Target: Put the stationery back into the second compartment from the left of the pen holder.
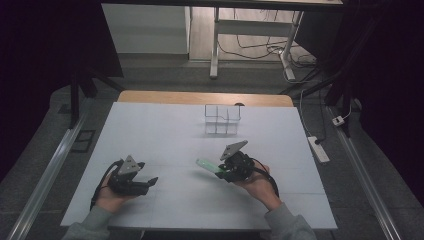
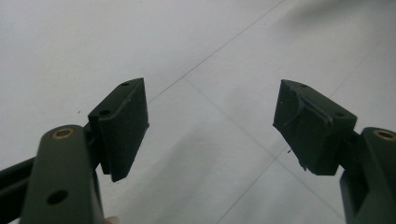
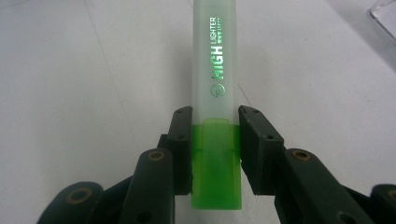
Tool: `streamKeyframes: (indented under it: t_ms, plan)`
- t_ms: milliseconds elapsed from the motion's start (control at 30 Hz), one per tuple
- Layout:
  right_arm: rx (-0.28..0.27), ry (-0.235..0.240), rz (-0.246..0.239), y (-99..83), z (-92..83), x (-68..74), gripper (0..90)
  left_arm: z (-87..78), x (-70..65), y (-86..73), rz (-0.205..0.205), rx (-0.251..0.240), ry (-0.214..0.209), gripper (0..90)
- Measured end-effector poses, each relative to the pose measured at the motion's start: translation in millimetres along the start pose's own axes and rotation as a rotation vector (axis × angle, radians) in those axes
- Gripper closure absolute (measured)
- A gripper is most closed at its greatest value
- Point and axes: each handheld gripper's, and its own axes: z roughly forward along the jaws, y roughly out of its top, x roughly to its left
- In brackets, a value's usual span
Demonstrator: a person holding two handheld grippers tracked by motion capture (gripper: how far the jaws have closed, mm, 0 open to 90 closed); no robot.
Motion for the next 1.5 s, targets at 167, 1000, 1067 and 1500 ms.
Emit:
streamKeyframes:
  t_ms: [167,1000,1067,1500]
  plan:
    - [0.0,0.011,-0.012,-1.1,-0.8,-0.5,66.1,1.8,-6.8,8.9,0.047,0.0,-0.025,25.8]
    - [0.026,0.068,-0.09,-2.6,-1.2,9.0,66.1,30.5,-44.7,56.0,0.238,0.074,-0.135,23.3]
    - [0.03,0.077,-0.1,-2.9,-0.6,9.2,66.1,32.0,-46.1,58.0,0.247,0.082,-0.139,23.2]
    - [0.072,0.127,-0.171,-1.6,6.3,16.4,66.1,45.6,-64.7,75.0,0.324,0.12,-0.175,22.9]
